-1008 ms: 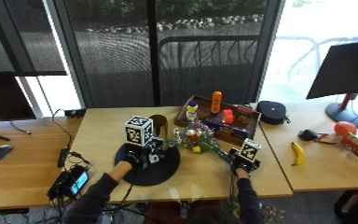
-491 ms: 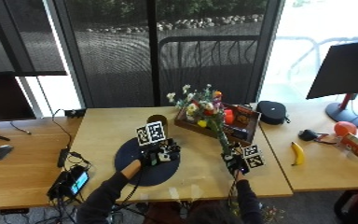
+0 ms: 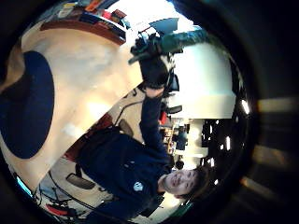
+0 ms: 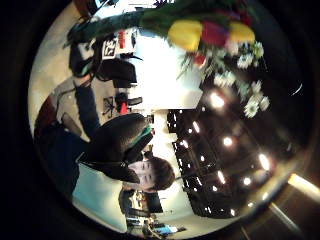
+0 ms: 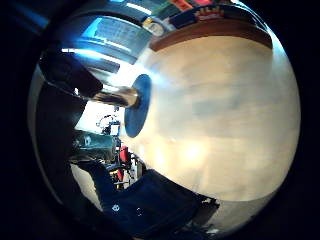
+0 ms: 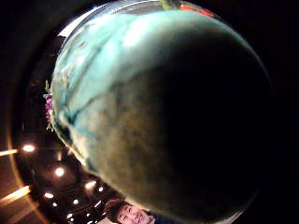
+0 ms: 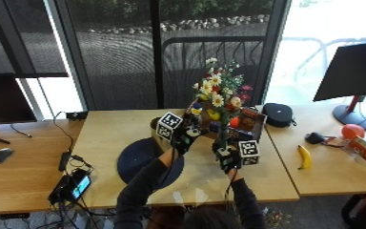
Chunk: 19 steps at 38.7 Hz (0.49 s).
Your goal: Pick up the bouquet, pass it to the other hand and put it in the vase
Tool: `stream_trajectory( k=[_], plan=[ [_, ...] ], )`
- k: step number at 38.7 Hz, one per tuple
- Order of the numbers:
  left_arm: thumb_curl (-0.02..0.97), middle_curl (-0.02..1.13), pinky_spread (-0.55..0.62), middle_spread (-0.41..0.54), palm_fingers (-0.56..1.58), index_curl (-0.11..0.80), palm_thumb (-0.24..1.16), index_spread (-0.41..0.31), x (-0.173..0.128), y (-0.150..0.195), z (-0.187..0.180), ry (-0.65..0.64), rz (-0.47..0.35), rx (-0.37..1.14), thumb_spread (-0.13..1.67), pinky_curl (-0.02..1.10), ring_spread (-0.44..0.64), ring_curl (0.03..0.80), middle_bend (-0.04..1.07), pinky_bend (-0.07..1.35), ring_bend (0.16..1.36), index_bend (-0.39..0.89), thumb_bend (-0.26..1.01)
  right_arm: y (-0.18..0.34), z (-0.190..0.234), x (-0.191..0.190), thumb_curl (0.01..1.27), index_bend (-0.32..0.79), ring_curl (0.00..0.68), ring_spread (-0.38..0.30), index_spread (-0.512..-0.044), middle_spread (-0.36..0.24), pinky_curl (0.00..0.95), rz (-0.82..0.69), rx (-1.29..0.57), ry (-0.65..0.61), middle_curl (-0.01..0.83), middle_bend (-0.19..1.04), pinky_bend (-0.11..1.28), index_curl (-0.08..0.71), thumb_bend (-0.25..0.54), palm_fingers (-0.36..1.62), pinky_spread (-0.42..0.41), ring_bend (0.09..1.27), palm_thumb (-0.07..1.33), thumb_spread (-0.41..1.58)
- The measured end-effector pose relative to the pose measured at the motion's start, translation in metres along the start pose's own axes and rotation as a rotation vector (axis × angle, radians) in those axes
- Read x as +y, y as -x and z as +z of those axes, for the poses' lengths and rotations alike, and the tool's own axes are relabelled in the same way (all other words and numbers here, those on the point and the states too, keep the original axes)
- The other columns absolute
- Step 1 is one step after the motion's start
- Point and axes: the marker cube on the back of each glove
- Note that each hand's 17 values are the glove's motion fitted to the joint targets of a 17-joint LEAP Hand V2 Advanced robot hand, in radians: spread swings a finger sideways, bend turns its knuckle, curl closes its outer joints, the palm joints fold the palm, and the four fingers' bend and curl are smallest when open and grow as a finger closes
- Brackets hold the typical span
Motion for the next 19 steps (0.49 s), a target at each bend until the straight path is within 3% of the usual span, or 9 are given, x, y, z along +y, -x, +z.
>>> stream_trajectory(
  k=[3,5,8,13,14,15,17,19],
  plan=[
    [0.321,0.33,0.41,0.351,-0.1,0.171,0.24,0.065,-0.023,-0.013,0.01,-0.023,0.01,0.027,0.98,0.38,0.39,0.304,0.18,0.54,0.67,0.03,0.0,0.021,0.021,0.01,0.42,0.17,0.506,-0.226,-0.247,-0.216,0.437,-0.016,-0.027,0.028,0.575,0.48,0.54,0.465,0.017,1.26,-0.286,0.69,1.13,1.16],
    [0.331,0.34,0.42,0.346,-0.05,0.186,0.29,0.077,-0.041,-0.02,0.019,-0.034,0.019,0.052,0.97,0.37,0.4,0.296,0.2,0.51,0.65,0.11,0.01,0.03,0.038,0.013,0.41,0.17,0.507,-0.225,-0.247,-0.213,0.438,-0.029,-0.041,0.051,0.576,0.49,0.54,0.469,0.01,1.27,-0.289,0.69,1.13,1.16],
    [0.345,0.36,0.42,0.3,0.08,0.209,0.38,0.081,-0.054,-0.028,0.034,-0.078,0.019,0.072,0.96,0.35,0.38,0.294,0.26,0.44,0.65,0.17,0.03,0.039,0.06,0.015,0.41,0.17,0.508,-0.226,-0.248,-0.209,0.438,-0.048,-0.04,0.071,0.577,0.49,0.55,0.474,0.002,1.27,-0.296,0.69,1.13,1.16],
    [0.359,0.38,0.37,0.173,0.31,0.245,0.46,0.061,-0.058,-0.036,0.041,-0.291,-0.014,0.12,0.95,0.31,0.27,0.278,0.35,0.34,0.63,0.2,0.02,0.047,0.079,0.013,0.4,0.17,0.509,-0.226,-0.248,-0.206,0.44,-0.059,-0.032,0.078,0.578,0.49,0.56,0.481,-0.006,1.27,-0.299,0.69,1.14,1.16],
    [0.364,0.4,0.31,0.107,0.49,0.269,0.48,0.03,-0.058,-0.038,0.04,-0.322,-0.009,0.115,0.95,0.3,0.2,0.278,0.42,0.29,0.62,0.26,0.03,0.048,0.081,0.013,0.4,0.17,0.508,-0.229,-0.247,-0.208,0.441,-0.059,-0.039,0.084,0.577,0.48,0.56,0.483,-0.008,1.27,-0.299,0.69,1.14,1.16],
    [0.364,0.38,0.29,0.083,0.5,0.268,0.49,0.023,-0.058,-0.039,0.039,-0.348,-0.003,0.103,0.94,0.28,0.18,0.261,0.42,0.27,0.6,0.25,0.02,0.05,0.084,0.012,0.4,0.17,0.508,-0.23,-0.247,-0.208,0.441,-0.058,-0.049,0.092,0.577,0.48,0.56,0.484,-0.009,1.27,-0.3,0.69,1.14,1.16],
    [0.385,0.4,0.04,-0.033,1.17,0.305,0.59,-0.078,-0.06,-0.042,0.035,-0.388,0.006,0.073,0.95,0.3,-0.03,0.275,0.54,0.33,0.65,0.34,0.06,0.05,0.087,0.009,0.4,0.17,0.507,-0.23,-0.253,-0.211,0.439,-0.057,-0.067,0.11,0.576,0.48,0.56,0.488,-0.015,1.27,-0.304,0.69,1.13,1.16],
    [0.396,0.4,-0.05,-0.089,1.27,0.324,0.63,-0.122,-0.062,-0.045,0.03,-0.422,0.006,0.049,0.94,0.3,-0.11,0.28,0.55,0.33,0.66,0.35,0.06,0.05,0.09,0.004,0.4,0.16,0.507,-0.231,-0.253,-0.212,0.439,-0.057,-0.077,0.13,0.576,0.48,0.56,0.488,-0.015,1.27,-0.306,0.69,1.12,1.16]
  ],
)
